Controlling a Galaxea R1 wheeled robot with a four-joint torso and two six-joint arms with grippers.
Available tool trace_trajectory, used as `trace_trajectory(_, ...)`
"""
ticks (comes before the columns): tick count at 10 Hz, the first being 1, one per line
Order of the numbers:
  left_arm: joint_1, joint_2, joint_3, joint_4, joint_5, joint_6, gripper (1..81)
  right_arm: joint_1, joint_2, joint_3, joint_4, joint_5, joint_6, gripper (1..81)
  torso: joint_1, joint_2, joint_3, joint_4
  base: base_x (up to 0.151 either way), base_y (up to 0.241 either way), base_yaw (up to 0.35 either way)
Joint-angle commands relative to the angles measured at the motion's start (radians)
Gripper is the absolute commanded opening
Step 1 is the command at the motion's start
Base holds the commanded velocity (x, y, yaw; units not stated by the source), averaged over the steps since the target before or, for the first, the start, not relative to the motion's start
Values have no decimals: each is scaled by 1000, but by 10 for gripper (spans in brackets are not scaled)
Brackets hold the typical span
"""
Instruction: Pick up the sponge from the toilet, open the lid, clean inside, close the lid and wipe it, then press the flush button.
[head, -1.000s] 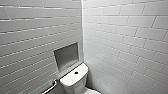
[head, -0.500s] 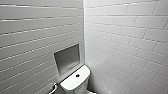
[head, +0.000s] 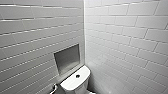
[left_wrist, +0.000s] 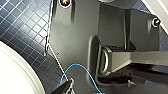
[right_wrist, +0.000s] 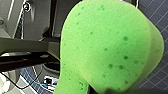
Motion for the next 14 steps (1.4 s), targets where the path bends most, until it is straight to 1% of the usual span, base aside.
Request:
trace_trajectory(1, -65, -34, 30, -5, 23, 3, 811, 27, -10, -6, -13, -26, -2, 10, 0, 0, 0, 0, 0, 0, 0)
trace_trajectory(3, -103, -100, 140, -8, 14, 1, 811, 32, -11, 7, -14, -25, -7, 10, 0, 0, 0, 0, 0, 0, 0)
trace_trajectory(5, -164, -212, 332, -10, 19, -3, 811, 35, -10, 22, -14, -25, -13, 10, 0, 0, 0, 0, 0, 0, 0)
trace_trajectory(7, -243, -349, 561, -13, 25, -16, 811, 35, -11, 30, -13, -25, -14, 10, 0, 0, 0, 0, 0, 0, 0)
trace_trajectory(10, -399, -525, 840, -20, 30, -75, 811, 38, -11, 30, -14, -25, -14, 10, 0, 0, 0, 0, 0, 0, 0)
trace_trajectory(11, -457, -570, 918, -22, 30, -92, 811, 39, -11, 30, -16, -25, -14, 10, 0, 0, 0, 0, 0, 0, 0)
trace_trajectory(12, -514, -593, 968, -26, 30, -122, 811, 39, -11, 30, -16, -25, -14, 10, 0, 0, 0, 0, 0, 0, 0)
trace_trajectory(13, -580, -613, 1018, -33, 37, -137, 811, 38, -11, 30, -16, -22, -14, 10, 0, 0, -68, 0, 0, 0, 0)
trace_trajectory(14, -646, -622, 1058, -54, 46, -138, 811, 38, -11, 30, -16, -22, -14, 10, 0, 0, -86, 0, 0, 0, 0)
